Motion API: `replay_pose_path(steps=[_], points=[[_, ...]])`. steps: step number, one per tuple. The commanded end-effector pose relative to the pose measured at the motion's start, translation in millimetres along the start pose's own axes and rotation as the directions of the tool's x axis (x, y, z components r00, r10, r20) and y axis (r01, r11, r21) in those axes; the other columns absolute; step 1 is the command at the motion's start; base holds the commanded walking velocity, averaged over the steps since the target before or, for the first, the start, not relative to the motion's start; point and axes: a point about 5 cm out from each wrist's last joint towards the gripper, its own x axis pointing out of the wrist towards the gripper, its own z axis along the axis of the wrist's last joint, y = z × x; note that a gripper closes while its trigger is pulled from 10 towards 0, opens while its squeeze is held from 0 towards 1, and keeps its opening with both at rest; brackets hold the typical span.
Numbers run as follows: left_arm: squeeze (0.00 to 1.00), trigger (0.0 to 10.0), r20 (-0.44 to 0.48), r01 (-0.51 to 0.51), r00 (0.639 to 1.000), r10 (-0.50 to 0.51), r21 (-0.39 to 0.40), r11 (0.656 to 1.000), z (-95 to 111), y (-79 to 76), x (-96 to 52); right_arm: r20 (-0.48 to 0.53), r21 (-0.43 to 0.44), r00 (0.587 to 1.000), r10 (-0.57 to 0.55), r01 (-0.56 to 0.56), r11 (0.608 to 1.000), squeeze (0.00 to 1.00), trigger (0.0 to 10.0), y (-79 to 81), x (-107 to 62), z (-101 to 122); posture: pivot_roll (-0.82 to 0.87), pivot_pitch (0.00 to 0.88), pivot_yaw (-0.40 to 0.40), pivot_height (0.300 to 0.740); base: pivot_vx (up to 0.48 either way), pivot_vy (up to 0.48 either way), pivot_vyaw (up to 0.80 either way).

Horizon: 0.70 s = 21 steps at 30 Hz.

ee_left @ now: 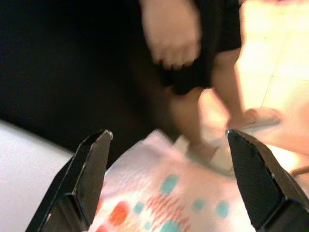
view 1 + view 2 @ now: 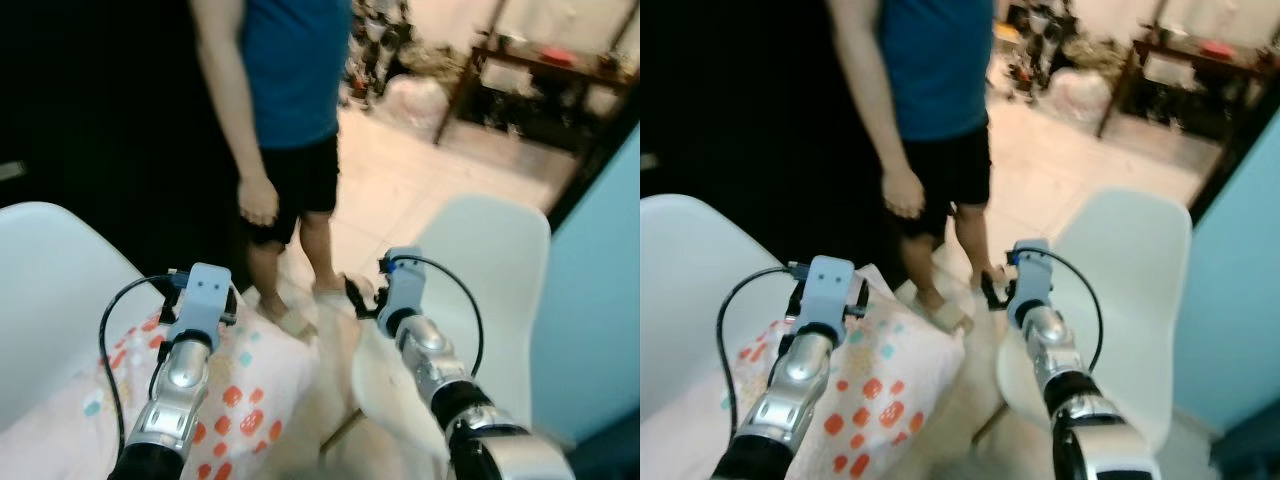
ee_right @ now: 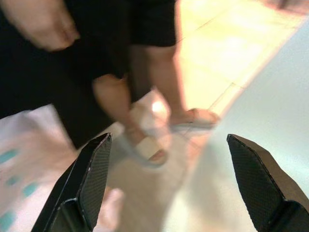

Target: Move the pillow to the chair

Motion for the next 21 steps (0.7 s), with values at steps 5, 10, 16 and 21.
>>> replay_pose_path(steps=[5,10,16,21], points=[[0.00,10.0,-0.034,-0.006,0.999,0.007,0.020,1.000,-9.6,3.1,-3.4,-0.006,0.000,1.000,0.015,-0.015,1.000,0.00,10.0,5.1,1.4,0.1,-0.01,0.000,-0.095,0.740,0.000,0.000,-0.80],[0.00,10.0,-0.033,-0.006,0.999,0.007,0.019,1.000,-9.6,4.0,-2.8,-0.006,0.001,1.000,0.015,-0.015,1.000,0.00,10.0,6.0,1.7,0.1,-0.01,0.000,-0.093,0.740,0.000,0.000,-0.80],[0.00,10.0,-0.037,-0.004,0.999,0.005,0.018,1.000,-10.1,3.6,-2.7,-0.006,0.001,1.000,0.014,-0.014,1.000,0.00,10.0,6.2,1.7,-0.1,-0.01,0.000,-0.093,0.740,0.000,0.000,-0.80],[0.00,10.0,-0.043,-0.006,0.999,0.006,0.010,1.000,-11.5,3.6,-3.3,-0.006,0.004,1.000,0.013,-0.013,1.000,0.00,10.0,6.3,1.4,-0.7,0.00,0.000,-0.090,0.740,0.000,0.000,-0.80]])
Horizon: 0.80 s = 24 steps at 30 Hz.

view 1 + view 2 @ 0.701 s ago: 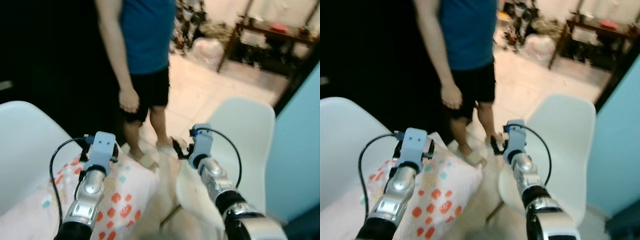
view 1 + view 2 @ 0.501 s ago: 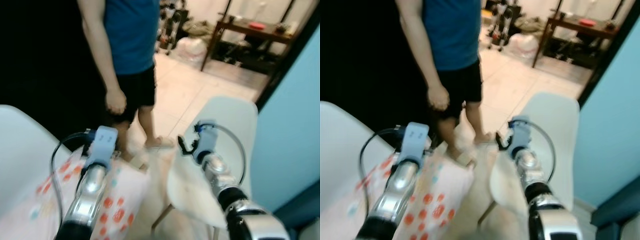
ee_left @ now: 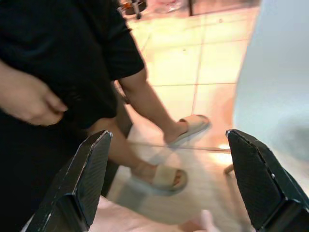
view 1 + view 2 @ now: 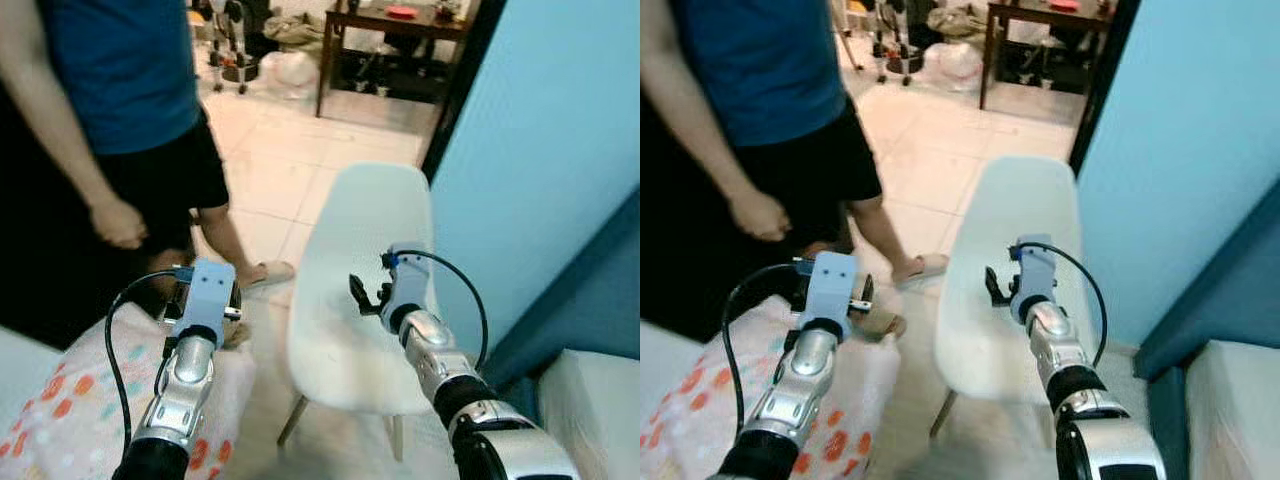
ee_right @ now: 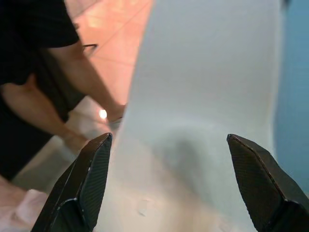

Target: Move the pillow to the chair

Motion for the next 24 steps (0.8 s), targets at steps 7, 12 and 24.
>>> replay_pose_path(steps=[7,12,24], points=[[0.00,10.0,-0.024,0.004,1.000,-0.004,0.011,1.000,-7.1,-0.7,-3.0,-0.019,0.003,1.000,0.011,-0.011,1.000,0.00,10.0,4.2,-0.3,-4.9,0.01,0.000,-0.103,0.740,0.000,0.000,-0.80],[0.00,10.0,-0.025,0.002,1.000,-0.002,0.011,1.000,-7.8,-0.7,-3.5,-0.022,-0.002,1.000,0.014,-0.014,1.000,0.00,10.0,4.6,-0.4,-5.3,0.01,0.000,-0.105,0.740,0.000,0.000,-0.80],[0.00,10.0,-0.029,0.003,1.000,-0.003,0.011,1.000,-10.2,-1.3,-5.5,-0.027,-0.002,0.999,0.019,-0.019,1.000,0.00,10.0,4.7,-1.2,-7.4,0.02,0.000,-0.108,0.740,0.000,0.000,-0.80]])
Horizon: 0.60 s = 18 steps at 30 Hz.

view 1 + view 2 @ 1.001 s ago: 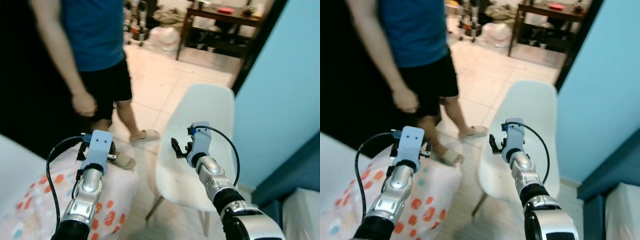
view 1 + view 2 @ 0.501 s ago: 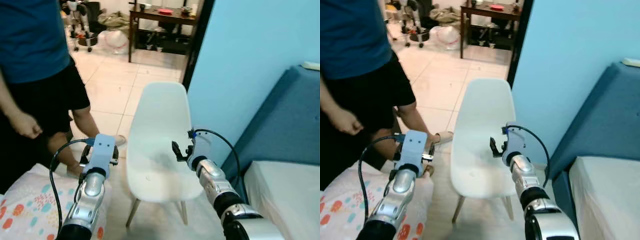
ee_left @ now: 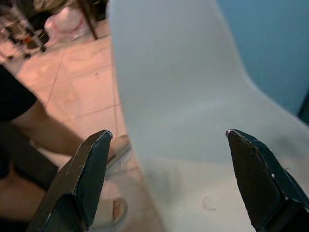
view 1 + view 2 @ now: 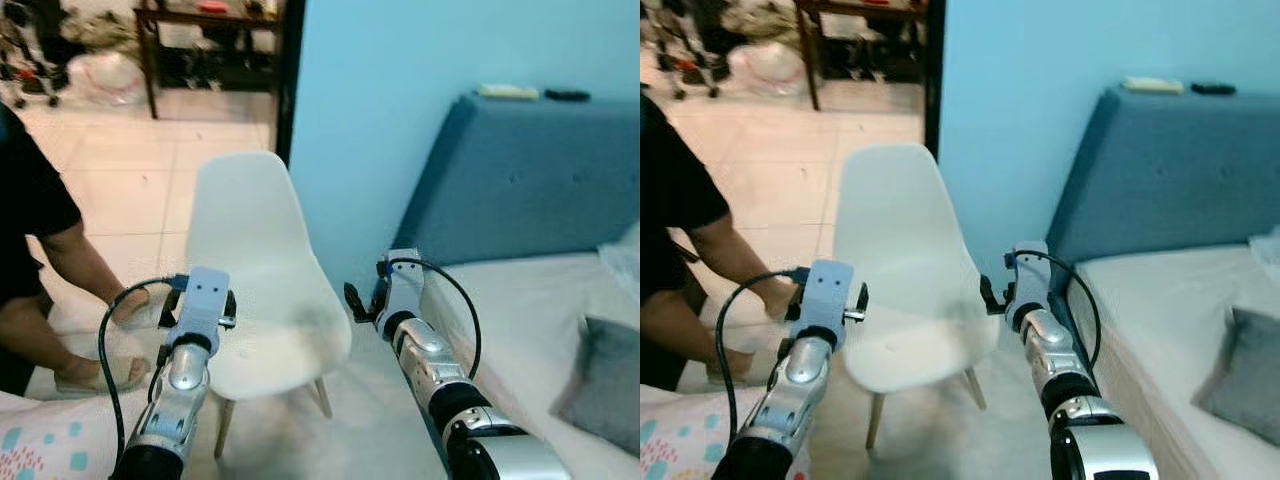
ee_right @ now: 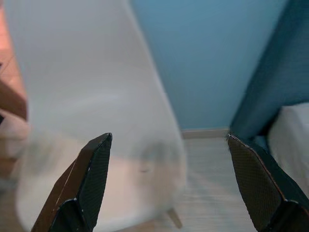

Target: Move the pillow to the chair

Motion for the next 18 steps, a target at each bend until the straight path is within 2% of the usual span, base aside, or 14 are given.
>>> replay_pose_path(steps=[1,18], points=[[0.00,10.0,-0.005,0.009,1.000,-0.009,0.010,1.000,-2.6,-2.8,-1.7,-0.005,-0.010,1.000,0.000,0.000,1.000,0.00,10.0,-1.5,-0.3,-0.2,0.02,0.000,-0.108,0.740,0.000,0.000,-0.80],[0.00,10.0,-0.009,0.020,1.000,-0.020,0.015,1.000,-3.6,-3.0,-2.2,-0.003,0.030,1.000,-0.001,0.002,1.000,0.00,10.0,-3.2,-1.6,-2.0,0.02,0.000,-0.097,0.740,0.000,0.000,-0.80]])
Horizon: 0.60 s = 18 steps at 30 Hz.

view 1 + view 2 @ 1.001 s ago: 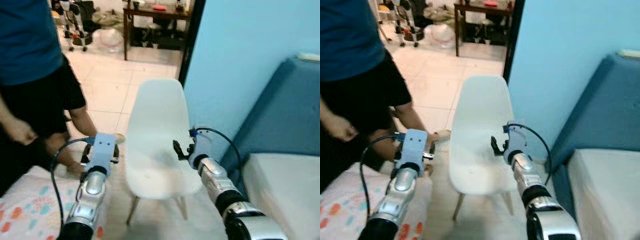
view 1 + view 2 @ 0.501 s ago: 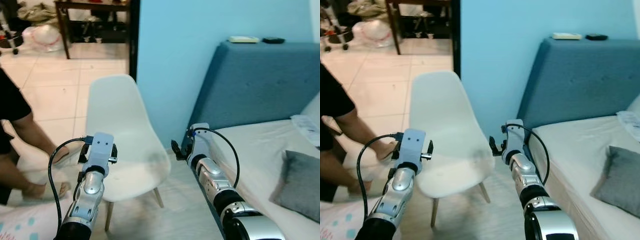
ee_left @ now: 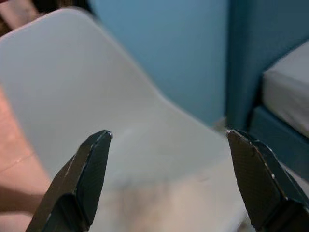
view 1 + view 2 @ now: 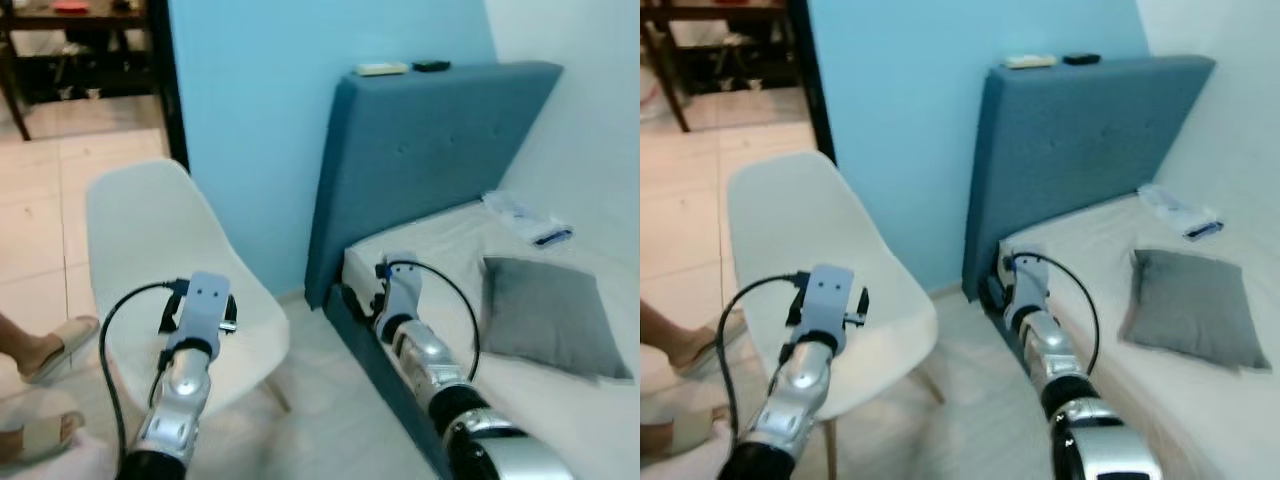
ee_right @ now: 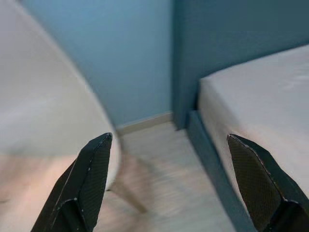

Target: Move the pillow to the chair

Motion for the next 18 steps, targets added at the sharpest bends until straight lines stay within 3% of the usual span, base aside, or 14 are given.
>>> replay_pose_path(steps=[1,18], points=[[0.00,10.0,-0.006,0.014,1.000,-0.014,0.013,1.000,-2.1,-2.0,-0.8,-0.002,0.017,1.000,-0.007,0.007,1.000,0.00,10.0,-1.5,-0.5,-0.7,0.02,0.000,-0.097,0.740,0.000,0.000,-0.80],[0.00,10.0,-0.031,-0.002,1.000,0.001,-0.011,1.000,-5.6,3.1,0.3,-0.004,0.006,1.000,-0.007,0.007,1.000,0.00,10.0,1.6,0.7,-0.2,0.02,0.000,-0.094,0.740,0.000,0.000,-0.80]])
